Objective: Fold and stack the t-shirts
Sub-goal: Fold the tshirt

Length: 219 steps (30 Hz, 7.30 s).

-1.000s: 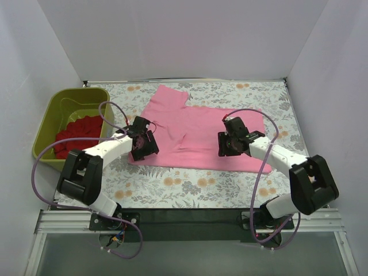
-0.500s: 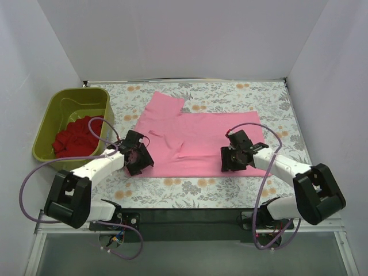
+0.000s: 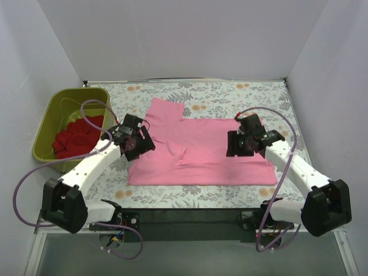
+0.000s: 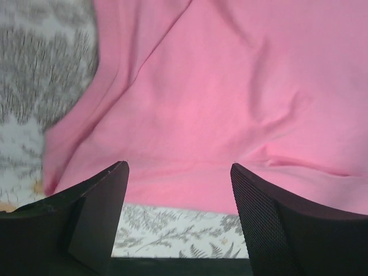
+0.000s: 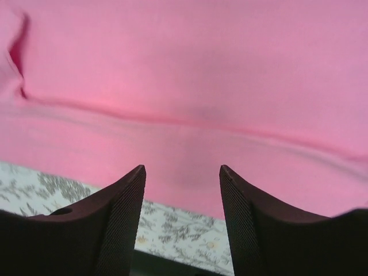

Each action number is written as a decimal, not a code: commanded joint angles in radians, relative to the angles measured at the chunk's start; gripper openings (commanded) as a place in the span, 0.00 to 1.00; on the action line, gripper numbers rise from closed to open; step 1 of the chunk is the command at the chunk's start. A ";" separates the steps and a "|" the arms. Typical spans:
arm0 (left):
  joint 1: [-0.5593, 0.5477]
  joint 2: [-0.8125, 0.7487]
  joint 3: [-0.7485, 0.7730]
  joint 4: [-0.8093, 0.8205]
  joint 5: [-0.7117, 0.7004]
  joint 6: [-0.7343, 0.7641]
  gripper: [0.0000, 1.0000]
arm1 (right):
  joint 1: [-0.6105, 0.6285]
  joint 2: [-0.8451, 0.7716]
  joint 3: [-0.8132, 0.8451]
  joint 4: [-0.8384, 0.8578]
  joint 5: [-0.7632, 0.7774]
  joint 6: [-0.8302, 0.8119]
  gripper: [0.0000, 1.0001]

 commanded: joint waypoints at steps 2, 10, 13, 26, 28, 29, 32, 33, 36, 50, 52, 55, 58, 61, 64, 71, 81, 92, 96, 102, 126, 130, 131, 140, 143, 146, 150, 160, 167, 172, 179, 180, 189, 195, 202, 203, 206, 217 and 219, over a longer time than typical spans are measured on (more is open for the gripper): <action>0.045 0.189 0.204 0.153 -0.087 0.210 0.66 | -0.147 0.107 0.183 0.013 0.040 -0.129 0.49; 0.169 0.643 0.633 0.288 -0.022 0.411 0.55 | -0.312 0.232 0.308 0.122 -0.027 -0.166 0.36; 0.174 0.794 0.764 0.347 -0.013 0.466 0.54 | -0.315 0.253 0.294 0.163 -0.027 -0.167 0.36; 0.185 1.148 1.036 0.517 -0.061 0.563 0.51 | -0.318 0.327 0.252 0.294 -0.009 -0.156 0.36; 0.185 1.167 1.030 0.554 -0.048 0.577 0.50 | -0.318 0.344 0.251 0.306 0.003 -0.163 0.36; 0.183 1.173 1.031 0.560 -0.044 0.580 0.50 | -0.318 0.349 0.251 0.310 0.010 -0.163 0.36; 0.182 1.181 1.004 0.562 -0.012 0.593 0.50 | -0.320 0.368 0.260 0.321 0.039 -0.170 0.36; 0.177 1.181 0.993 0.565 -0.004 0.611 0.50 | -0.320 0.375 0.265 0.323 0.042 -0.170 0.36; 0.162 1.178 0.953 0.565 -0.013 0.643 0.50 | -0.324 0.396 0.280 0.337 0.040 -0.170 0.36; 0.113 1.185 0.980 0.578 0.010 0.692 0.11 | -0.376 0.448 0.311 0.370 0.040 -0.175 0.36; 0.111 1.184 1.005 0.591 0.010 0.688 0.02 | -0.376 0.447 0.300 0.373 0.039 -0.175 0.36; 0.110 1.184 1.036 0.605 0.001 0.678 0.03 | -0.378 0.442 0.295 0.375 0.034 -0.176 0.36; 0.110 1.179 1.051 0.611 -0.027 0.669 0.18 | -0.386 0.438 0.292 0.375 0.036 -0.182 0.36; 0.110 1.147 1.045 0.612 -0.033 0.637 0.30 | -0.393 0.428 0.288 0.375 0.034 -0.182 0.36; 0.111 1.070 0.993 0.611 -0.059 0.599 0.49 | -0.399 0.416 0.283 0.375 0.031 -0.182 0.36; 0.154 0.807 0.703 0.551 -0.087 0.488 0.56 | -0.415 0.387 0.269 0.375 0.025 -0.186 0.36; 0.173 0.736 0.577 0.543 -0.077 0.537 0.55 | -0.421 0.411 0.285 0.377 0.028 -0.186 0.36; 0.188 0.869 0.703 0.543 -0.030 0.554 0.56 | -0.501 0.522 0.349 0.412 0.065 -0.201 0.35; 0.188 0.895 0.726 0.542 -0.018 0.557 0.57 | -0.520 0.571 0.392 0.432 0.057 -0.215 0.35; 0.205 0.822 0.629 0.560 -0.031 0.554 0.58 | -0.539 0.665 0.446 0.470 0.025 -0.279 0.35; 0.248 0.725 0.471 0.592 -0.002 0.540 0.58 | -0.540 0.872 0.588 0.502 -0.029 -0.373 0.36; 0.252 0.748 0.479 0.592 -0.004 0.550 0.58 | -0.540 0.886 0.593 0.492 -0.042 -0.377 0.35; 0.254 0.751 0.483 0.592 -0.004 0.551 0.58 | -0.540 0.887 0.593 0.487 -0.047 -0.377 0.34; 0.255 0.803 0.502 0.591 0.062 0.591 0.53 | -0.540 0.904 0.594 0.476 -0.056 -0.386 0.26; 0.255 0.838 0.523 0.589 0.059 0.600 0.51 | -0.540 0.909 0.598 0.473 -0.067 -0.383 0.25; 0.255 0.866 0.552 0.579 0.064 0.603 0.47 | -0.540 0.907 0.594 0.469 -0.061 -0.386 0.25; 0.245 0.874 0.553 0.528 0.062 0.620 0.44 | -0.540 0.896 0.585 0.469 -0.039 -0.393 0.25; 0.193 0.843 0.511 0.437 -0.022 0.649 0.45 | -0.539 0.887 0.582 0.469 -0.052 -0.367 0.25; 0.174 0.891 0.531 0.413 -0.062 0.645 0.33 | -0.539 0.893 0.588 0.469 -0.058 -0.365 0.21; 0.174 0.926 0.577 0.407 -0.085 0.672 0.12 | -0.539 0.899 0.591 0.469 -0.030 -0.356 0.01; 0.176 0.944 0.640 0.393 -0.065 0.695 0.00 | -0.542 0.886 0.605 0.469 -0.010 -0.350 0.01; 0.176 0.940 0.645 0.391 -0.057 0.697 0.00 | -0.542 0.879 0.605 0.469 -0.010 -0.347 0.01; 0.176 0.842 0.632 0.402 -0.051 0.697 0.00 | -0.542 0.783 0.596 0.472 0.008 -0.314 0.01; 0.176 0.791 0.619 0.411 -0.065 0.701 0.00 | -0.542 0.718 0.565 0.475 0.045 -0.293 0.01; 0.176 0.733 0.589 0.422 -0.077 0.694 0.00 | -0.550 0.631 0.496 0.488 0.057 -0.247 0.01; 0.177 0.727 0.582 0.425 -0.077 0.691 0.00 | -0.551 0.616 0.490 0.490 0.057 -0.244 0.01; 0.176 0.701 0.565 0.428 -0.076 0.689 0.00 | -0.557 0.593 0.470 0.490 0.056 -0.230 0.01; 0.177 0.550 0.439 0.433 -0.097 0.649 0.00 | -0.586 0.478 0.341 0.488 0.028 -0.152 0.01; 0.177 0.520 0.404 0.436 -0.090 0.639 0.00 | -0.588 0.458 0.312 0.487 0.027 -0.143 0.01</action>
